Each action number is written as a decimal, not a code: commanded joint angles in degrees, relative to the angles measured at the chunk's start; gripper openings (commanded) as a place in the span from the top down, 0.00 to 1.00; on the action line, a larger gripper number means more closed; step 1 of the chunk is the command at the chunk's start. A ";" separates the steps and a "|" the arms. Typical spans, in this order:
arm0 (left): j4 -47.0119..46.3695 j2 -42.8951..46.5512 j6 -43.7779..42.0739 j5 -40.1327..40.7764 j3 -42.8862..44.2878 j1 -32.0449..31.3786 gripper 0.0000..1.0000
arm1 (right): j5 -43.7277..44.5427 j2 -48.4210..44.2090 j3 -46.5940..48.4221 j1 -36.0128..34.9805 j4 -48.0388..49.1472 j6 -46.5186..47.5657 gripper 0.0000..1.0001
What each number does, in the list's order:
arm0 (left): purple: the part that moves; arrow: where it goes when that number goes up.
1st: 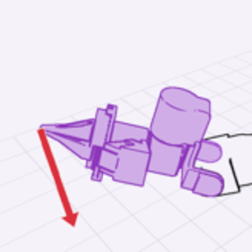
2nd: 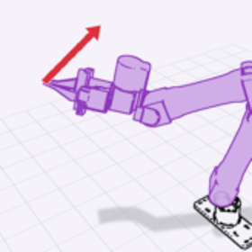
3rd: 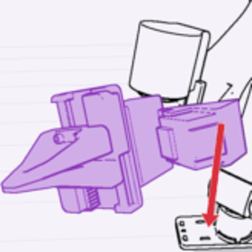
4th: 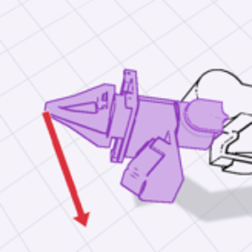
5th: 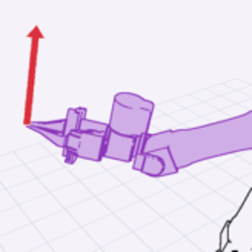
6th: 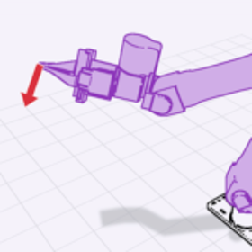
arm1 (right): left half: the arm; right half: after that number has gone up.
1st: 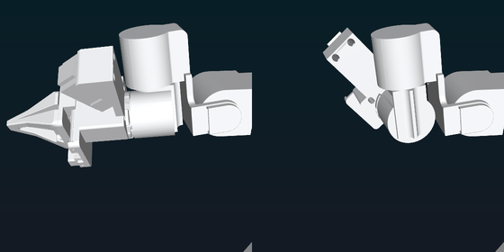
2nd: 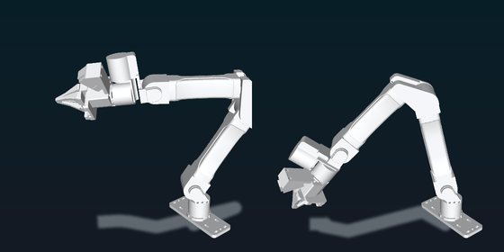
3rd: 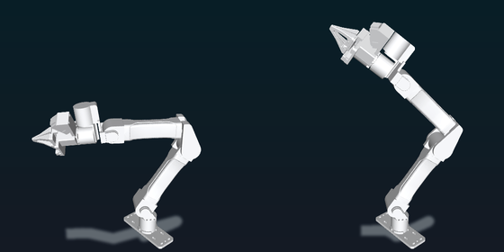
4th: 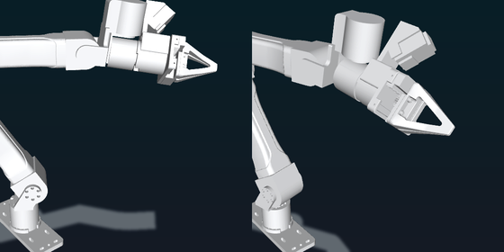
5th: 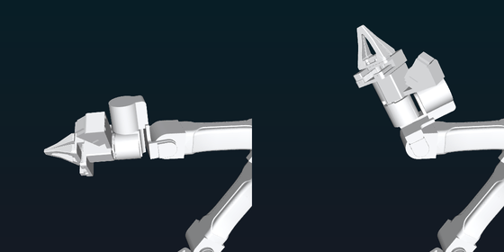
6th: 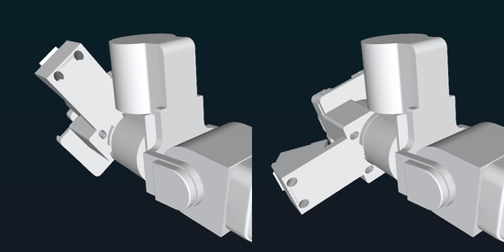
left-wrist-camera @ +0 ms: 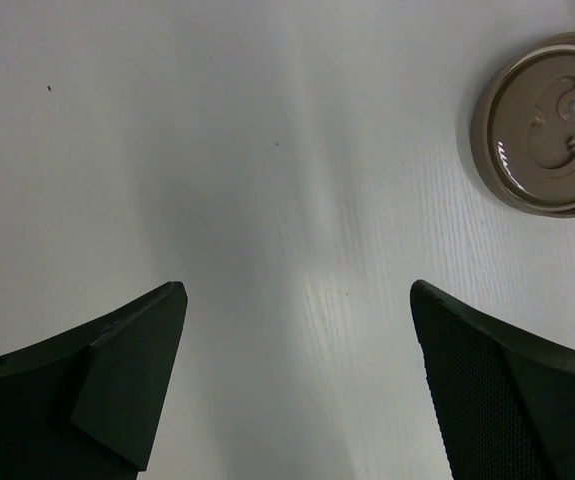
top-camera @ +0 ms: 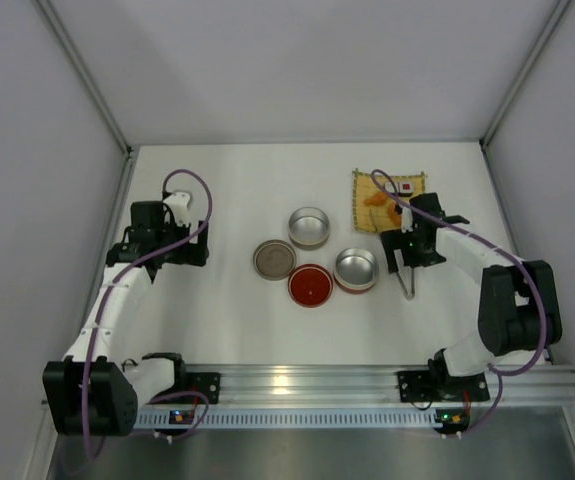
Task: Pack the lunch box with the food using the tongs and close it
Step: Pick up the clamp at the center of the board.
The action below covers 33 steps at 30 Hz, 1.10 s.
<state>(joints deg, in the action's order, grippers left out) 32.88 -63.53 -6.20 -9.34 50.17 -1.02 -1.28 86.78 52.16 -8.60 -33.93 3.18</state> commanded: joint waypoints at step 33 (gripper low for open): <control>-5.81 -3.98 0.40 -2.26 -1.30 -0.13 0.02 | 2.69 5.59 -2.42 -2.03 15.04 -5.73 0.19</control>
<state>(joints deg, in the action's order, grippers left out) 29.87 -68.10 -5.89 -11.09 49.50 -1.02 2.28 90.80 48.93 -9.63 -20.08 -2.61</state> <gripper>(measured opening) 0.983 0.815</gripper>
